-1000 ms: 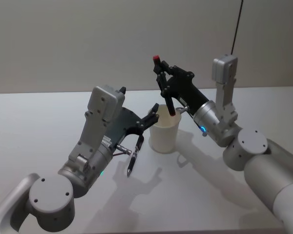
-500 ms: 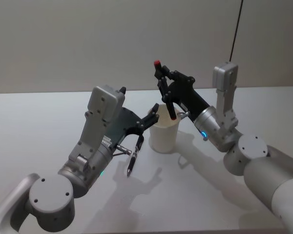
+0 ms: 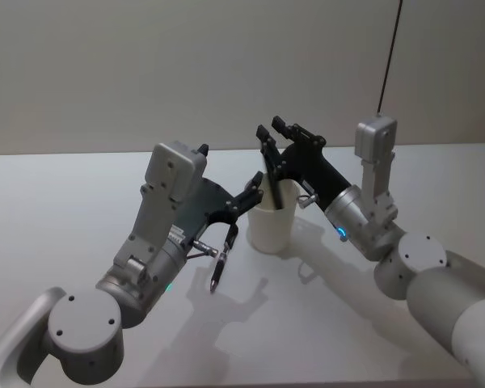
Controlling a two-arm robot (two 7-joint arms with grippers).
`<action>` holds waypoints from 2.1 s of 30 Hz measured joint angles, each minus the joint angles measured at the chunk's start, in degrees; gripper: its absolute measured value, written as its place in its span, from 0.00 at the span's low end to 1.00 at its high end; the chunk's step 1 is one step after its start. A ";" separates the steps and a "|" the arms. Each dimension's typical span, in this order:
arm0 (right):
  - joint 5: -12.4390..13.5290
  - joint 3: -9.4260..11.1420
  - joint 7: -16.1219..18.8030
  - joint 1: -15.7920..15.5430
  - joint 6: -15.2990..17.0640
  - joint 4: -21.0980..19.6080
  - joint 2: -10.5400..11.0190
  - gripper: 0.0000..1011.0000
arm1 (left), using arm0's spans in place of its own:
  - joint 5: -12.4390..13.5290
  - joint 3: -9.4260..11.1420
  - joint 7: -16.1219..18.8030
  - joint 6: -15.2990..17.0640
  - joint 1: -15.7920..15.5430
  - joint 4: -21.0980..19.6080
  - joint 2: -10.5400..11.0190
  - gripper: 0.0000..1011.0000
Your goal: Place the pen into the pen holder.
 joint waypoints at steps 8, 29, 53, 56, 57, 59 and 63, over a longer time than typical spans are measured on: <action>-0.09 0.63 0.68 -0.04 -0.18 0.63 0.16 0.53 | 0.00 0.00 0.00 0.00 0.00 0.00 0.00 0.99; -1.25 3.35 -0.50 -5.95 9.33 -12.91 2.92 0.99 | 0.00 0.00 0.01 0.00 0.00 0.00 0.00 0.99; -7.82 5.94 -11.46 -25.59 42.67 -55.67 9.83 0.99 | 0.00 0.00 0.01 0.00 0.00 0.00 0.00 0.99; -8.36 6.26 -12.35 -26.91 44.64 -58.08 10.43 0.99 | 0.00 0.00 0.01 0.00 0.00 0.00 0.00 0.99; -8.63 6.49 -12.85 -27.90 45.76 -59.52 10.88 0.99 | 0.00 0.00 0.01 0.00 0.00 0.00 0.00 0.99; -8.98 6.80 -13.64 -29.14 47.55 -61.87 11.42 0.99 | 0.00 0.00 0.01 0.00 0.00 0.00 0.00 0.99; -9.31 7.43 -14.80 -31.38 50.11 -65.42 12.44 0.99 | 0.00 0.00 0.01 0.00 0.00 0.00 0.00 0.99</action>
